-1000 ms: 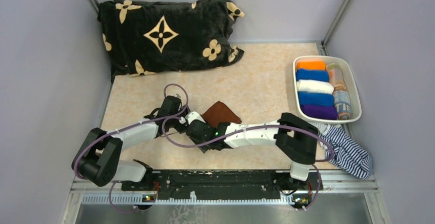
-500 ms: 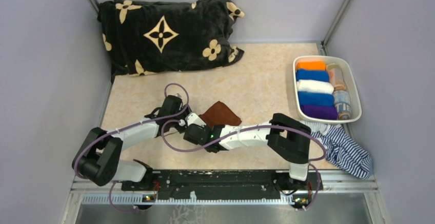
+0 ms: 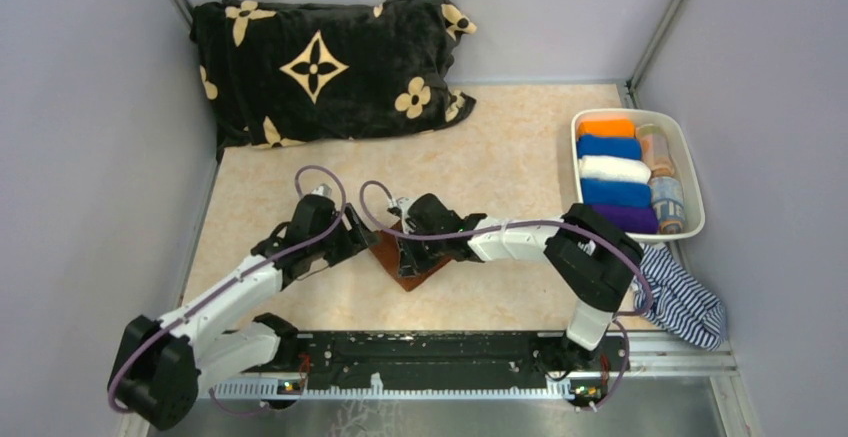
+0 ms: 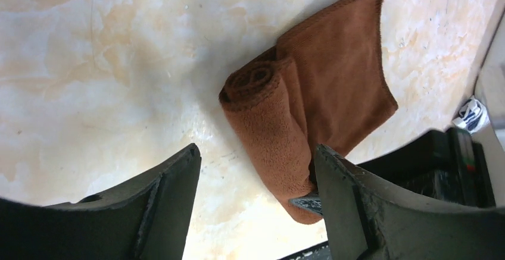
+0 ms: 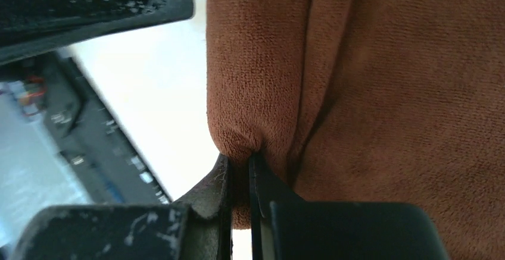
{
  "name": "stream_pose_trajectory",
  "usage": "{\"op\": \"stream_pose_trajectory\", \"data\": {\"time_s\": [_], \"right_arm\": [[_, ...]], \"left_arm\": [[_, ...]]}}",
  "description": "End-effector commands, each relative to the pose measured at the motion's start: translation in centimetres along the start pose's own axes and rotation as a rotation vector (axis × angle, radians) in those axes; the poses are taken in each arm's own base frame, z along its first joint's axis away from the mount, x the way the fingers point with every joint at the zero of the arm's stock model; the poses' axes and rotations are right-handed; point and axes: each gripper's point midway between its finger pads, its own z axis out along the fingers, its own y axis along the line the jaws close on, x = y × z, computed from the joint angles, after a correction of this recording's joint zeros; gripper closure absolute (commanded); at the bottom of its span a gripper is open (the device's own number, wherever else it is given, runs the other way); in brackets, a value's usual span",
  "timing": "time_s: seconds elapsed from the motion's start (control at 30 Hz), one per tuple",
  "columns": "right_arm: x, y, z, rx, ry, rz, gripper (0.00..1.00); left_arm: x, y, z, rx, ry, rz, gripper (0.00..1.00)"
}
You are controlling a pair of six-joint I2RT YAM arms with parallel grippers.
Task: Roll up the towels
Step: Roll the towel at the center of the board.
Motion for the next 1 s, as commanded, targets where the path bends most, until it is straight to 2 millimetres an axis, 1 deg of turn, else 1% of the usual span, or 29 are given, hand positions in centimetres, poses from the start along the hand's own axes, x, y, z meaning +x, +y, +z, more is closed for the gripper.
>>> {"op": "stream_pose_trajectory", "data": {"time_s": [0.0,0.03,0.07,0.1,0.17,0.27,0.37,0.4,0.5,0.6,0.63,0.7,0.8,0.87,0.97], "right_arm": [[1.9,4.8,-1.4,-0.453,0.112,0.171,1.0],[1.2,5.0,-1.8,-0.511,0.086,0.189,1.0],[1.4,4.9,-2.1,-0.545,0.096,0.234,1.0],[0.7,4.9,-2.4,-0.592,0.068,0.254,1.0],[0.6,4.1,-2.6,-0.623,0.066,0.337,1.0],[0.9,2.7,-2.2,-0.636,0.059,0.43,1.0],[1.2,1.6,-2.1,-0.668,0.044,0.515,1.0],[1.6,1.1,-1.9,-0.667,0.045,0.542,1.0],[2.1,0.1,-1.5,-0.651,0.036,0.59,1.0],[2.5,-0.6,-1.1,-0.609,0.031,0.598,1.0],[2.6,-0.8,-1.0,-0.585,0.03,0.594,0.99],[2.6,-1.3,-1.1,-0.536,0.022,0.558,0.92],[2.6,-2.0,-1.6,-0.441,0.028,0.503,0.78],[1.9,-2.5,-2.4,-0.366,0.011,0.433,0.7],[0.3,-3.0,-4.5,-0.255,-0.037,0.312,0.63]], "left_arm": [[1.4,1.0,-1.2,0.001,0.02,-0.017,0.23],[1.5,0.9,-1.3,0.016,0.021,-0.021,0.23],[1.7,0.8,-1.3,0.028,0.024,-0.025,0.22],[1.9,0.7,-1.3,0.038,0.03,-0.028,0.23],[2.2,0.6,-1.2,0.054,0.039,-0.035,0.23],[2.6,0.4,-0.7,0.07,0.057,-0.042,0.23],[2.7,0.0,0.1,0.083,0.074,-0.045,0.26],[2.8,-0.3,0.3,0.088,0.084,-0.048,0.27],[3.0,-0.6,1.2,0.092,0.113,-0.047,0.3],[3.4,-0.9,2.1,0.099,0.142,-0.046,0.32],[3.5,-0.8,2.3,0.098,0.149,-0.045,0.33],[3.8,-0.4,2.8,0.077,0.164,-0.045,0.34],[4.3,0.6,3.5,0.038,0.178,-0.046,0.35],[4.6,1.0,3.8,0.024,0.188,-0.045,0.36],[5.0,1.6,4.3,0.003,0.201,-0.045,0.37]]}}
